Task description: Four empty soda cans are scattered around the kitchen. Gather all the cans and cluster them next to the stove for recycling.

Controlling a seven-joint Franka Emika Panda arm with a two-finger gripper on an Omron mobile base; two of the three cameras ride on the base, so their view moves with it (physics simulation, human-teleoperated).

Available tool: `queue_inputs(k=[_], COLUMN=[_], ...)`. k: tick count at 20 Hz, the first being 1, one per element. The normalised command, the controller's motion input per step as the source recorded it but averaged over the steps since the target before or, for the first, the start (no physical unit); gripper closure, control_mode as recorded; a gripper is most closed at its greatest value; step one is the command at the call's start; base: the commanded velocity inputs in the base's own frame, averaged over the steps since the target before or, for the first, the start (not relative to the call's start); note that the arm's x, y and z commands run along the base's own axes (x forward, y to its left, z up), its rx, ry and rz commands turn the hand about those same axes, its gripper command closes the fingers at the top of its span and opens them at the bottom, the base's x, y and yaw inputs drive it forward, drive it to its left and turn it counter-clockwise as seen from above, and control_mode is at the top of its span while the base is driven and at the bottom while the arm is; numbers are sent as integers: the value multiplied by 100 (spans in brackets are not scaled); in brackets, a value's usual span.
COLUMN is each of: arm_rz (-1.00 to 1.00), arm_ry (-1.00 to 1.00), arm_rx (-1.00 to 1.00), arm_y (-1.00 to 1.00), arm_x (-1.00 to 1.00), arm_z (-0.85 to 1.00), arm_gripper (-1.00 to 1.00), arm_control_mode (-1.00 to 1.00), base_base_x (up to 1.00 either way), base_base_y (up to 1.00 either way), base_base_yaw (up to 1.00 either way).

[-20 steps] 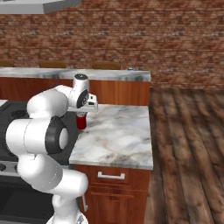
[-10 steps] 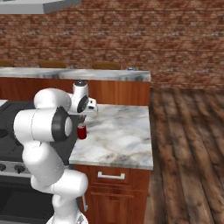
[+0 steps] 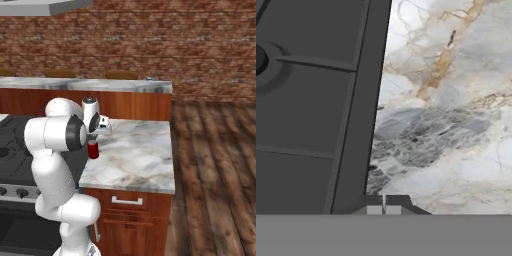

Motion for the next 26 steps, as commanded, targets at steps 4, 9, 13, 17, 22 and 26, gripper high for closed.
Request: queue_inputs(k=[4,9,13,17,22,26], arm_rz=[0,0,-8,-12,-14,-14], arm_ry=[0,0,-4,3,11,9], arm_rx=[-5,-7,-1,0,9,10], arm_y=[5,-11,-20,-40,-41,-32], arm_x=[26,-7,-36,-32,-36,-49], arm_z=[20,50,27,15,47,49], arm_gripper=[100,100,100,100,100,100], arm_control_mode=[-100,-100,-100,-100,-100,-100], base_base_x=[0,0,0,0,0,0], base_base_y=[0,0,0,0,0,0], base_base_yaw=[0,0,0,0,0,0])
